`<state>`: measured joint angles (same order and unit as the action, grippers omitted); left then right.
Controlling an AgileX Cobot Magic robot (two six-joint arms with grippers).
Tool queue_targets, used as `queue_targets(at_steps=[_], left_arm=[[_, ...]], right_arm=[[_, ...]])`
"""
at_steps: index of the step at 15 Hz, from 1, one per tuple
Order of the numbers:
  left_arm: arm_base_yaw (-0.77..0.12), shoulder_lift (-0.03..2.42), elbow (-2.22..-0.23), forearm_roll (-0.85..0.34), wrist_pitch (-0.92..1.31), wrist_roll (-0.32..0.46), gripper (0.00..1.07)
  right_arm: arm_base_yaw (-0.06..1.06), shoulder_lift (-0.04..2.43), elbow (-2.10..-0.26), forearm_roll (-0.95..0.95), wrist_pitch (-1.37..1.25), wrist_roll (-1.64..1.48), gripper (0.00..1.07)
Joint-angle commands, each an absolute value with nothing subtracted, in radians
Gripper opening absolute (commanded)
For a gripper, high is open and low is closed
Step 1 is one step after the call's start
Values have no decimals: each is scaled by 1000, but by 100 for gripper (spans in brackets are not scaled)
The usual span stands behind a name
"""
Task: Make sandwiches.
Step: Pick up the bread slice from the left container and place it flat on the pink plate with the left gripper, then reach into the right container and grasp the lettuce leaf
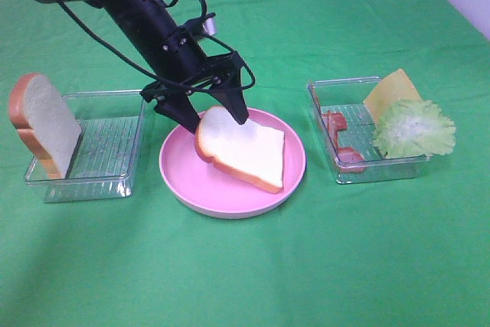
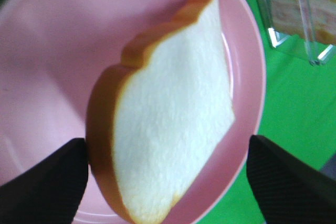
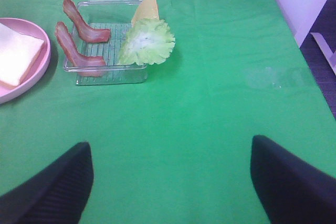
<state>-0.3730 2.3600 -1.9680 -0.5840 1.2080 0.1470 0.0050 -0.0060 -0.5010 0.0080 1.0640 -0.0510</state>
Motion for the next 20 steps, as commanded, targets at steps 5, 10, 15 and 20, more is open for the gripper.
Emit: queue_targets(at_steps=[5, 10, 15, 20], left_arm=[[-380, 2309, -2095, -405, 1288, 29, 79], [-380, 2007, -2078, -120, 1287, 29, 79], [-381, 1666, -1904, -65, 1286, 25, 78], [-381, 1266, -1434, -65, 1285, 0, 78]], right_arm=[[-1, -20, -500, 0, 1057, -48, 78], [-1, -20, -500, 0, 1057, -48, 78], [-1, -20, -500, 0, 1057, -48, 78], [-1, -20, -500, 0, 1057, -48, 78]])
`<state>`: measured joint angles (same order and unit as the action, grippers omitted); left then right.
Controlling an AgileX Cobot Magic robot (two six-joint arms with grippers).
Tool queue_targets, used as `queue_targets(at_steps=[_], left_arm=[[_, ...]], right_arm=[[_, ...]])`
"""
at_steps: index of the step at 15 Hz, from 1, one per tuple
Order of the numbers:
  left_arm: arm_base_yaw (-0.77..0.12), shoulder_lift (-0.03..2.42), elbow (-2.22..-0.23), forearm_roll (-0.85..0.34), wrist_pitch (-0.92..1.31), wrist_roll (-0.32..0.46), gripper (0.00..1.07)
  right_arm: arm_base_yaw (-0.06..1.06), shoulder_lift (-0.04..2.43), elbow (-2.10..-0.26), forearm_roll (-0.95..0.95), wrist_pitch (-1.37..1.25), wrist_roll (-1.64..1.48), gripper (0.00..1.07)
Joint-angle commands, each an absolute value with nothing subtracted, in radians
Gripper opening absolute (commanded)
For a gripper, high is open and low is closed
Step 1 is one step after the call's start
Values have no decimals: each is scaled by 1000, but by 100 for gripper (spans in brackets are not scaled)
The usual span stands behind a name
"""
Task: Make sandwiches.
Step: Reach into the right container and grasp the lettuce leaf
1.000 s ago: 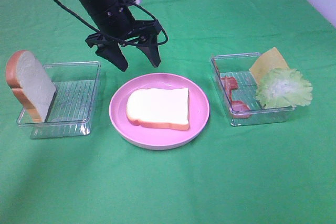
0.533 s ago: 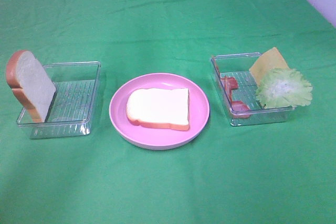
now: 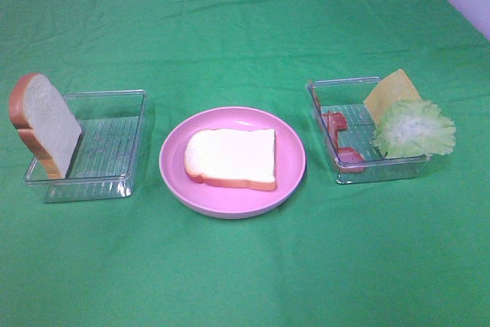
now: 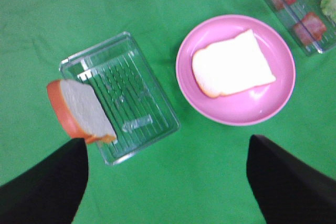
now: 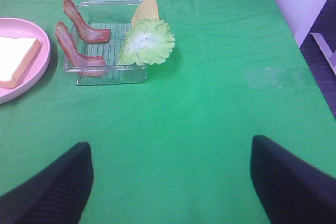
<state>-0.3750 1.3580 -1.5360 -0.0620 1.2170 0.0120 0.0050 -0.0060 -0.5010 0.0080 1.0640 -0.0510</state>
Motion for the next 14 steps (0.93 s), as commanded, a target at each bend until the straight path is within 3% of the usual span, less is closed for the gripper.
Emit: queue_targets(at_steps=[1, 6, 10, 14], left_arm=[[-381, 1206, -1362, -65, 1281, 0, 78], [-381, 853, -964, -66, 1210, 12, 78], [-381, 583, -754, -66, 1148, 25, 78], [-381, 255, -598, -63, 1133, 26, 78]], right_arm=[[-1, -20, -500, 0, 1057, -48, 78], [-1, -20, -500, 0, 1057, -47, 78], [-1, -8, -503, 0, 1055, 0, 76], [-1, 194, -553, -10, 1004, 125, 75]])
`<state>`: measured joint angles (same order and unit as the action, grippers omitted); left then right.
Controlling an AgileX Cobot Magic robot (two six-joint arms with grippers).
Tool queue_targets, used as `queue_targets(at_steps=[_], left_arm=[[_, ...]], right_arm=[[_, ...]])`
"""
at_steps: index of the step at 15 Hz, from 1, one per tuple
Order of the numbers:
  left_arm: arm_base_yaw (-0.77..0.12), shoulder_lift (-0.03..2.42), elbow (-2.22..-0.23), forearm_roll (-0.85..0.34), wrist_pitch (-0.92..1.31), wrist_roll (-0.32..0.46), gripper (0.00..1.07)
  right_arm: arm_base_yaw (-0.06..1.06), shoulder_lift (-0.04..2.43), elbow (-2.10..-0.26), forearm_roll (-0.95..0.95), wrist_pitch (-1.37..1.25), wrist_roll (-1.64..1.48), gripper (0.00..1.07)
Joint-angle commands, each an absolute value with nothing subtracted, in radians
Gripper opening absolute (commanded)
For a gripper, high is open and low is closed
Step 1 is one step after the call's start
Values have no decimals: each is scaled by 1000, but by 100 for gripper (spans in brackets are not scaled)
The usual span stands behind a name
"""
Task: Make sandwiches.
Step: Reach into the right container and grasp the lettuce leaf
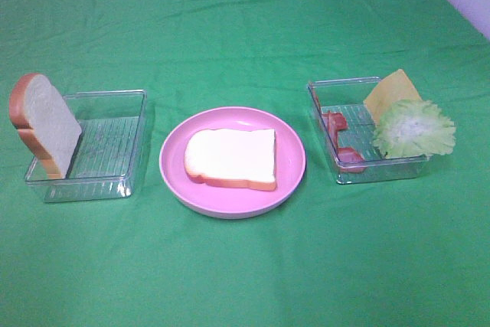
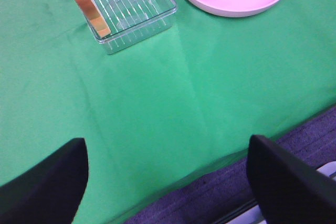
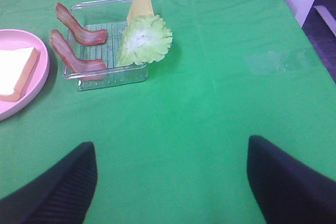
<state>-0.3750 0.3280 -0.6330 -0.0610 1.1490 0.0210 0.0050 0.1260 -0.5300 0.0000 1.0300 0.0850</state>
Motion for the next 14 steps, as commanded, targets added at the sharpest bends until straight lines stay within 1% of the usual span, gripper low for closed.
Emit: queue_targets(at_steps=[1, 4, 7, 9, 11, 14], left_arm=[[-381, 199, -569, -63, 1133, 26, 78], [-381, 88, -536, -78, 1127, 26, 78], [-381, -5, -536, -63, 1124, 26, 78], [-381, -34, -536, -55, 1130, 25, 78], [-381, -29, -536, -56, 1132, 25, 78], [-381, -29, -533, -32, 1107, 26, 78]], right_arm=[[-1, 255, -570, -9, 995, 149, 75], [-1, 529, -654, -7, 994, 180, 75], [-1, 799, -785, 22, 1000, 166, 75], [-1, 922, -852, 50, 1003, 142, 75], [-1, 1073, -928, 106, 1006, 76, 75], [-1, 1308, -1053, 241, 1009, -33, 75]])
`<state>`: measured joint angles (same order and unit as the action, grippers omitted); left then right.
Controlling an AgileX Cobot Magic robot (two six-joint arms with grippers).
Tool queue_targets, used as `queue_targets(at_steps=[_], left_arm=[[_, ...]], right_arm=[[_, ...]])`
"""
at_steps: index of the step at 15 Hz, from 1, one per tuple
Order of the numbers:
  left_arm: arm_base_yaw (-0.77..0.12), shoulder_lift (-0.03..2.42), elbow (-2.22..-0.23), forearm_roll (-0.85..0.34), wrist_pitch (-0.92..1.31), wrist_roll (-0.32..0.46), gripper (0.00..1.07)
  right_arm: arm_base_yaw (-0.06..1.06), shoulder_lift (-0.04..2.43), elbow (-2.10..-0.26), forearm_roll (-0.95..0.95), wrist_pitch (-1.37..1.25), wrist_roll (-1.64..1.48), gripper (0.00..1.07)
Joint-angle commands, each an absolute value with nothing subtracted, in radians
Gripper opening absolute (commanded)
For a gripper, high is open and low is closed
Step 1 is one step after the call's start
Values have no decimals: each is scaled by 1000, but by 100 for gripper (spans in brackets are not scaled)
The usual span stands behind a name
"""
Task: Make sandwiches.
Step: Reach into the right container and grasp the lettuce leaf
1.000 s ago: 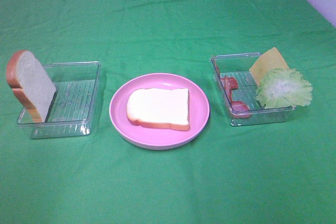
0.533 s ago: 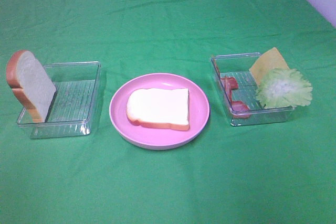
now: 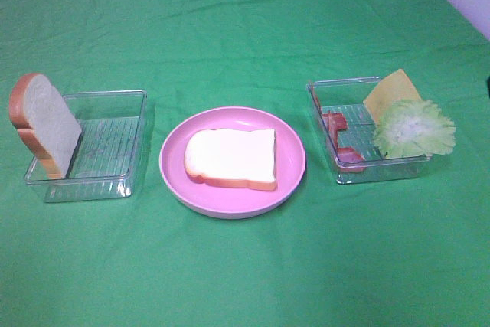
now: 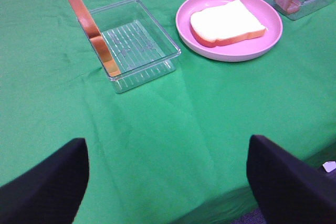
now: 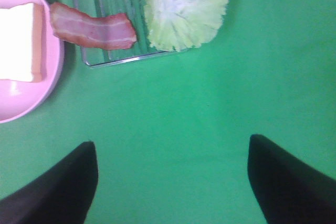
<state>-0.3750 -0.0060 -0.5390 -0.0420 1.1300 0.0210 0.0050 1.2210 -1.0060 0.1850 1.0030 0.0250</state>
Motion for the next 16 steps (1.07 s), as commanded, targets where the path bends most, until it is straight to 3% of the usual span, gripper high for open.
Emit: queue_targets(at_steps=[1, 8, 16], left_arm=[[-381, -28, -516, -34, 1076, 26, 78], [-380, -26, -498, -40, 1043, 24, 78], [-380, -26, -498, -40, 1044, 24, 78]], right_arm=[[-2, 1403, -1114, 276, 1008, -70, 75], [-13, 1754, -1373, 280, 1082, -113, 75], [-285, 1903, -1407, 492, 1105, -357, 75]])
